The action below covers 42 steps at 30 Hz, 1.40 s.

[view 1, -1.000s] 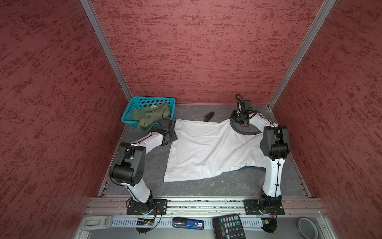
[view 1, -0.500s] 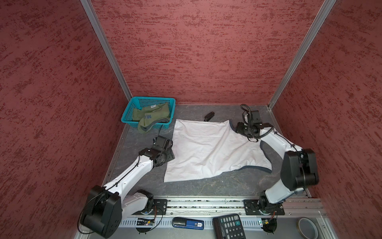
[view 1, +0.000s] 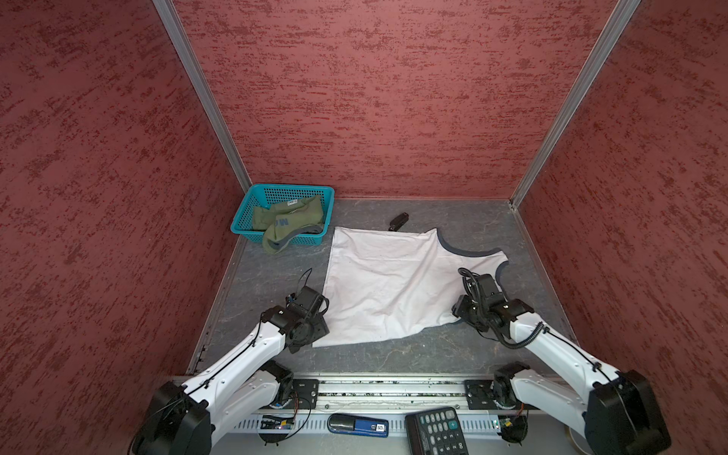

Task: Fold and stack the tank tops

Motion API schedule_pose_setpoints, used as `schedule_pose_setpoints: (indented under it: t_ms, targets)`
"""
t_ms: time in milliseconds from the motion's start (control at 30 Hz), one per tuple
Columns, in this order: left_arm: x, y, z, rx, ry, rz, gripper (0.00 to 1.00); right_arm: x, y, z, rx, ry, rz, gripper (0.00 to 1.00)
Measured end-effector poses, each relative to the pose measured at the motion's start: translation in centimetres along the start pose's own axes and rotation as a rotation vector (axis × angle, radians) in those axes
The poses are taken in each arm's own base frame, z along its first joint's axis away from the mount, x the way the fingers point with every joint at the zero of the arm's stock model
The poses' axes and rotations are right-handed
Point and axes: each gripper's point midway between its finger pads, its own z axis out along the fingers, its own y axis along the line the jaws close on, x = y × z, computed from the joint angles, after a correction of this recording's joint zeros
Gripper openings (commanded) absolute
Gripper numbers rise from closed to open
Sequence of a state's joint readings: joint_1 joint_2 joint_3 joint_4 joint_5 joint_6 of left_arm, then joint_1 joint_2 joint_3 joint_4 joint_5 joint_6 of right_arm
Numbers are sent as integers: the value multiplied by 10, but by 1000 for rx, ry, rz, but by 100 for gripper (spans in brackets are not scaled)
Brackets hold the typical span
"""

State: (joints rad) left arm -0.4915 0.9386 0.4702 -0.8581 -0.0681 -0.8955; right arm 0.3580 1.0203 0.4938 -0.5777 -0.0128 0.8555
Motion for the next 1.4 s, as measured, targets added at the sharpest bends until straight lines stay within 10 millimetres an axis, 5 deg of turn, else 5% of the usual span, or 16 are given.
schedule_pose_setpoints:
  t_ms: [200,367,500,700,933,1033,1100,1167,1267,1400]
  targets:
    - [14,-2,9,-2,40,14,68,14,-9,13,24,31,56,55]
    - [14,-12,13,4,45,32,48,13,-6,21,33,36,53,27]
    - [11,-24,14,38,43,48,20,5,-2,18,44,18,26,9]
    - [-13,-62,-5,135,-12,66,0,-24,23,-2,20,-65,-39,0]
    - [-90,-123,-50,264,-141,28,1,-77,57,-29,5,-157,-139,0]
    - [-138,-151,-60,287,-199,-1,11,-114,71,-27,20,-173,-166,0]
    - [-167,-164,-54,284,-222,-18,28,-138,81,-15,35,-168,-191,8]
    - [-187,-168,-39,250,-222,-31,50,-157,88,3,53,-154,-208,27]
    - [-206,-168,-9,190,-198,-44,61,-174,89,38,87,-114,-230,47]
    - [-208,-155,5,143,-175,-40,73,-170,75,57,127,-71,-253,58]
